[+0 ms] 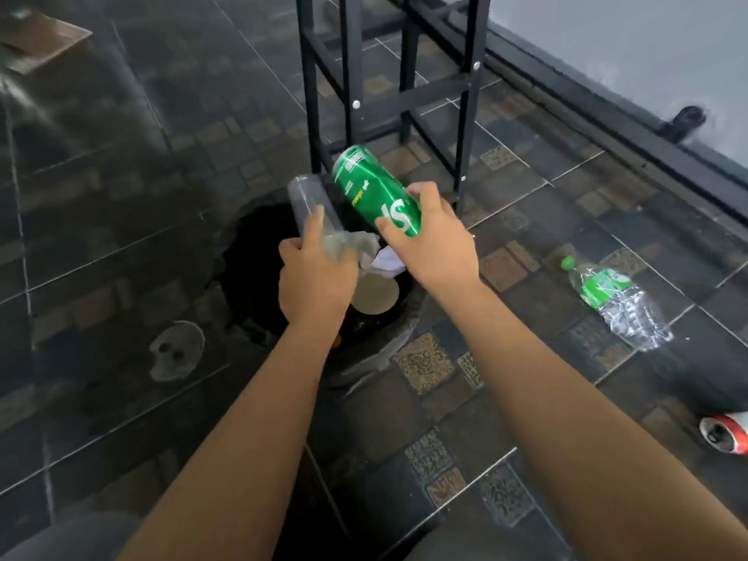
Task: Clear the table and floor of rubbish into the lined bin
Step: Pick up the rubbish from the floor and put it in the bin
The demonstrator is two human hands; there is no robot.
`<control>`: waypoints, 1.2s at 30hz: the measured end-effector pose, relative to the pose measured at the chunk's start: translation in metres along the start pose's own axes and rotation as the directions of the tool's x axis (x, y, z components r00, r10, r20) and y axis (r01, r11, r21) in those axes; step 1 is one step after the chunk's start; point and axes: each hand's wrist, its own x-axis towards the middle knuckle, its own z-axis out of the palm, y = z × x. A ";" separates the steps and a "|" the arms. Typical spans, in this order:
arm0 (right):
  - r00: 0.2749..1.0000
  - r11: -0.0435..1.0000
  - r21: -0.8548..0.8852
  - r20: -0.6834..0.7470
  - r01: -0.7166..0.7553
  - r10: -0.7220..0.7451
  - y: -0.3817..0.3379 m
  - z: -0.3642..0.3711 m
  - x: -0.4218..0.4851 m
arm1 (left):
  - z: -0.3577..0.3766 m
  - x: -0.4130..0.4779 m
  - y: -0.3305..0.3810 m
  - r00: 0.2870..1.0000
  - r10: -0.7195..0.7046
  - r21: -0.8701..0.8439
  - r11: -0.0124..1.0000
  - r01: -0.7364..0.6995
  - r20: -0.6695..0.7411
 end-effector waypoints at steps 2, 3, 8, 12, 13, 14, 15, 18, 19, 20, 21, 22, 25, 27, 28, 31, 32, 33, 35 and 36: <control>0.996 0.979 -0.188 0.052 0.079 -0.070 -0.003 0.014 -0.004 | -0.001 0.003 -0.016 0.999 -0.045 0.053 0.998 0.044 0.020; 0.993 0.954 -0.279 0.071 0.111 -0.095 -0.003 0.021 -0.005 | -0.001 0.004 -0.022 0.998 -0.063 0.079 0.995 0.061 0.027; 0.985 0.863 -0.476 0.100 0.169 -0.137 0.000 0.038 -0.007 | 0.004 0.008 -0.035 0.993 -0.084 0.193 0.979 0.067 0.081; 0.971 0.846 -0.478 0.148 0.238 -0.189 0.002 0.037 -0.008 | 0.009 0.010 -0.035 0.990 -0.082 0.266 0.963 0.048 0.117; 0.965 0.843 -0.472 0.162 0.258 -0.205 0.003 0.036 -0.009 | 0.010 0.010 -0.035 0.990 -0.079 0.277 0.960 0.044 0.115; 0.961 0.841 -0.466 0.176 0.273 -0.215 0.005 0.035 -0.009 | 0.011 0.010 -0.034 0.991 -0.082 0.290 0.956 0.047 0.110; 0.957 0.839 -0.463 0.189 0.286 -0.222 0.007 0.034 -0.009 | 0.012 0.010 -0.034 0.990 -0.090 0.301 0.952 0.055 0.106; 0.948 0.824 -0.472 0.209 0.313 -0.240 0.012 0.031 -0.010 | 0.016 0.010 -0.033 0.991 -0.088 0.333 0.942 0.051 0.096; 0.947 0.821 -0.474 0.208 0.317 -0.245 0.013 0.031 -0.011 | 0.017 0.010 -0.033 0.993 -0.072 0.344 0.938 0.037 0.089; 0.947 0.818 -0.479 0.205 0.318 -0.248 0.014 0.031 -0.011 | 0.018 0.009 -0.032 0.995 -0.053 0.350 0.936 0.021 0.083; 0.947 0.815 -0.484 0.202 0.319 -0.250 0.015 0.031 -0.012 | 0.020 0.009 -0.032 0.996 -0.036 0.354 0.935 0.006 0.079; 0.947 0.812 -0.490 0.199 0.318 -0.251 0.017 0.030 -0.012 | 0.020 0.008 -0.032 0.997 -0.019 0.357 0.934 -0.009 0.074; 0.957 0.839 -0.462 0.168 0.288 -0.236 0.022 0.028 -0.015 | 0.018 0.008 -0.032 0.998 0.034 0.380 0.923 -0.051 0.049; 0.975 0.911 -0.350 0.107 0.221 -0.195 0.023 0.026 -0.017 | 0.010 0.012 -0.035 0.998 0.067 0.415 0.907 -0.066 0.013; 0.986 0.951 -0.262 0.072 0.162 -0.148 0.024 0.025 -0.018 | 0.005 0.014 -0.038 0.997 0.082 0.439 0.896 -0.066 -0.016; 0.995 0.996 -0.002 0.025 -0.091 0.091 0.028 0.027 -0.016 | -0.014 0.022 -0.054 0.990 0.085 0.480 0.877 -0.021 -0.111; 0.984 0.982 0.066 0.048 -0.176 0.173 0.029 0.028 -0.014 | -0.020 0.024 -0.060 0.990 0.061 0.477 0.879 0.009 -0.130; 0.968 0.962 0.126 0.088 -0.243 0.234 0.031 0.029 -0.013 | -0.026 0.026 -0.066 0.989 0.027 0.463 0.885 0.042 -0.142; 0.944 0.929 0.197 0.171 -0.314 0.283 0.031 0.032 -0.012 | -0.036 0.030 -0.077 0.988 -0.059 0.405 0.907 0.113 -0.144; 0.936 0.921 0.207 0.198 -0.331 0.292 0.031 0.033 -0.012 | -0.040 0.033 -0.082 0.986 -0.099 0.357 0.923 0.141 -0.134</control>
